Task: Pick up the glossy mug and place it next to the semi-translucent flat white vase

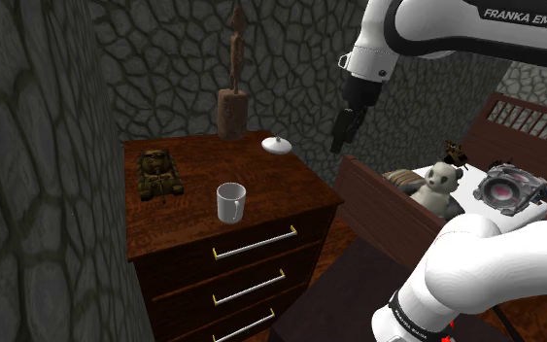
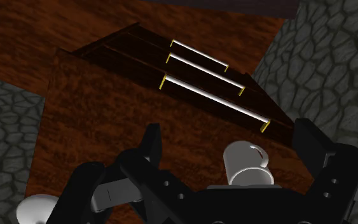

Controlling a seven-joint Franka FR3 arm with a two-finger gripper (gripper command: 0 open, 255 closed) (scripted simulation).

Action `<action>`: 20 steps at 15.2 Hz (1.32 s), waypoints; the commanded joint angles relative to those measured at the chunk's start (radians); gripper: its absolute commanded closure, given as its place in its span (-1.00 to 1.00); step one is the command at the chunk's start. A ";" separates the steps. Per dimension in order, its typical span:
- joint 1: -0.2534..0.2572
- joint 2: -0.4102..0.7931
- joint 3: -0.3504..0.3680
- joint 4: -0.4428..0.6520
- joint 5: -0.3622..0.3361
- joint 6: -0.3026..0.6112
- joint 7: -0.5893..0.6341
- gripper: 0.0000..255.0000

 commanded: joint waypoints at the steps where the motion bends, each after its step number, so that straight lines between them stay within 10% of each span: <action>1: 0.000 0.000 0.000 0.000 0.000 0.000 0.000 -1.00; 20: 0.027 0.635 0.118 0.143 0.009 0.463 0.115 -1.00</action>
